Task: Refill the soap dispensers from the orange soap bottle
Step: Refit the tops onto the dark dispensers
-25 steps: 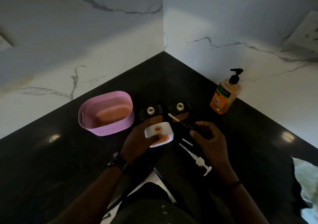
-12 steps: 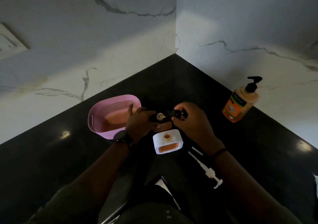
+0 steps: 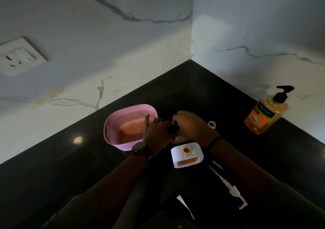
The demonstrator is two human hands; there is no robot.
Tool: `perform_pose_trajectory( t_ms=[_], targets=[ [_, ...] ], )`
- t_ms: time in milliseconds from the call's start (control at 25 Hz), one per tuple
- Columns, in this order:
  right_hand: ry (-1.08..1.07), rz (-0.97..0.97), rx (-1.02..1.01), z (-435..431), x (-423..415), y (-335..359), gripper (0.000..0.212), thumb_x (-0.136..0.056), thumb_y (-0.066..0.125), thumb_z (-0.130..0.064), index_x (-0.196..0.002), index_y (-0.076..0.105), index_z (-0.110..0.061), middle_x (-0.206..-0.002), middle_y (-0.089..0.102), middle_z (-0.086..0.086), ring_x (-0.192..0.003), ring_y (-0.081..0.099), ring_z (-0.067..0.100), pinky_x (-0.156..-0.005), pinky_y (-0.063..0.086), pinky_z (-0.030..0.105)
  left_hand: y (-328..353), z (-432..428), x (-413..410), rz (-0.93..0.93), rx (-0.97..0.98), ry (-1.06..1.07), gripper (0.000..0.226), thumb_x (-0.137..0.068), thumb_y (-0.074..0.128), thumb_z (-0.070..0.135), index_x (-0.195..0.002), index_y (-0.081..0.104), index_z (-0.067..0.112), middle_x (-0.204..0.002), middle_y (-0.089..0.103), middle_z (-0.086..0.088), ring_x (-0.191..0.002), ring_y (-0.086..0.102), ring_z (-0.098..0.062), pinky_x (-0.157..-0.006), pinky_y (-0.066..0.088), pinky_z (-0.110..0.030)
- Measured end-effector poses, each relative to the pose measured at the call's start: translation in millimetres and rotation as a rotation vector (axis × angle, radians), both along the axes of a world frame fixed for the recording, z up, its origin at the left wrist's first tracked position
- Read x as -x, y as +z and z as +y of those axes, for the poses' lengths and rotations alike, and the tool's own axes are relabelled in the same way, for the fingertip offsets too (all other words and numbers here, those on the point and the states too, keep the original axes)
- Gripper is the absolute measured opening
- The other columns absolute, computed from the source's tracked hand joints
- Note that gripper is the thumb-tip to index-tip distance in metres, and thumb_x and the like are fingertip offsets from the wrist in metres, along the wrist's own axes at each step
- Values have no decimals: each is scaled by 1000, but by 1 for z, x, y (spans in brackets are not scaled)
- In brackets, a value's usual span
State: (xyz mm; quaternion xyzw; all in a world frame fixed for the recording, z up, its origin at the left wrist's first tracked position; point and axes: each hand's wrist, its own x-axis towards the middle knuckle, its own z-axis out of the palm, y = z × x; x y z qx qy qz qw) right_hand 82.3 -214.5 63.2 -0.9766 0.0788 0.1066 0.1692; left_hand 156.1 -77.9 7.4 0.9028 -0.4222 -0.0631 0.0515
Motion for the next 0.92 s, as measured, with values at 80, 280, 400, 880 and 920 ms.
perform_pose_trajectory(
  t_ms=[80, 280, 400, 880, 920],
  targets=[
    [-71, 98, 54, 3, -7, 4, 37, -87, 67, -35, -114, 58, -12, -114, 58, 8, -106, 58, 25, -90, 47, 39, 0, 0, 0, -7, -8, -3, 45, -85, 64, 54, -126, 59, 38, -128, 65, 12, -134, 47, -18, -116, 4, -64],
    [-38, 144, 25, -11, 0, -2, 55, -76, 72, -58, -115, 53, -24, -105, 60, -2, -96, 59, 19, -87, 47, 39, 2, 2, 0, -33, -13, -39, 43, -87, 65, 48, -128, 58, 36, -129, 64, 10, -136, 45, -22, -116, 3, -65],
    [-83, 105, -9, -9, 0, -9, 47, -79, 71, -53, -111, 53, -24, -103, 60, -1, -96, 59, 18, -86, 47, 38, -3, 1, -2, -13, -17, -20, 47, -85, 65, 52, -129, 57, 38, -128, 64, 12, -135, 45, -21, -116, 3, -65],
    [-128, 90, -63, -16, -2, -13, 35, -82, 68, -48, -107, 54, -27, -100, 60, -5, -99, 58, 17, -81, 37, 34, -10, 1, -5, -47, -23, -23, 50, -83, 64, 56, -129, 56, 37, -128, 64, 11, -133, 46, -23, -115, 8, -66],
    [-132, 82, -71, -15, -2, -15, 31, -84, 68, -46, -103, 54, -27, -99, 59, -5, -100, 59, 17, -81, 37, 34, -10, 0, -4, -44, -30, -23, 51, -83, 64, 56, -130, 55, 37, -128, 64, 11, -133, 47, -23, -115, 8, -66]
  ],
)
